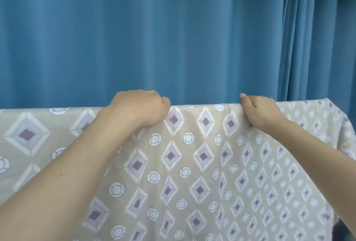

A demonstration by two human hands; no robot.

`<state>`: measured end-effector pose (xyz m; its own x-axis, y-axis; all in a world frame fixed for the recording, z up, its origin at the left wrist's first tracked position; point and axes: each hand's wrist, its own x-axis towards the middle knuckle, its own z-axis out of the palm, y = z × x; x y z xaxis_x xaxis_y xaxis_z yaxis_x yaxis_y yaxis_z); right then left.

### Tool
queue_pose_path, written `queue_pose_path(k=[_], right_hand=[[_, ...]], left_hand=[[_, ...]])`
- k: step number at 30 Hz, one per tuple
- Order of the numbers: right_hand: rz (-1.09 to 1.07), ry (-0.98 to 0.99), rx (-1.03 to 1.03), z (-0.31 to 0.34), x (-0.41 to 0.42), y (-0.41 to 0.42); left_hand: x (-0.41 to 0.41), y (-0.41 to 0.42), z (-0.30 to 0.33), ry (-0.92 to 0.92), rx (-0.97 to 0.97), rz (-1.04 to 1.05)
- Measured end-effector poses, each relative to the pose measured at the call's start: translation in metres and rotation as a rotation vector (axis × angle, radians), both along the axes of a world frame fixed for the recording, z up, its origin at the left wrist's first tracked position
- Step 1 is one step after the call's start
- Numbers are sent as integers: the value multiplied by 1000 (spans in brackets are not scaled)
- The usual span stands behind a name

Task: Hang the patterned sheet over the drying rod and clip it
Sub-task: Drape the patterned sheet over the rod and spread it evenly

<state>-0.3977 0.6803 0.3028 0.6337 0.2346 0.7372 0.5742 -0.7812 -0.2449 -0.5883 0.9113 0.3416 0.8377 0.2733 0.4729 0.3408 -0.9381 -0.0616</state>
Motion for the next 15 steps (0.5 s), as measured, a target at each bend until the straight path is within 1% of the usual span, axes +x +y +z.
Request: queue_pose_path(k=[3, 5, 7, 9, 11, 13, 15], right_hand=[[22, -24, -18, -2, 18, -24], [51, -25, -37, -2, 29, -36], [69, -15, -43, -2, 42, -48], [40, -10, -63, 0, 58, -67], [10, -6, -70, -1, 79, -90], [9, -64, -49, -5, 101, -113], [22, -124, 18, -10, 121, -134]], left_hand=[[19, -36, -6, -76, 59, -86], [39, -63, -11, -111, 50, -162], [62, -88, -15, -93, 50, -252], [87, -110, -17, -85, 43, -322], [112, -130, -18, -101, 49, -350], [135, -150, -19, -128, 81, -350], [152, -167, -21, -156, 79, -352]])
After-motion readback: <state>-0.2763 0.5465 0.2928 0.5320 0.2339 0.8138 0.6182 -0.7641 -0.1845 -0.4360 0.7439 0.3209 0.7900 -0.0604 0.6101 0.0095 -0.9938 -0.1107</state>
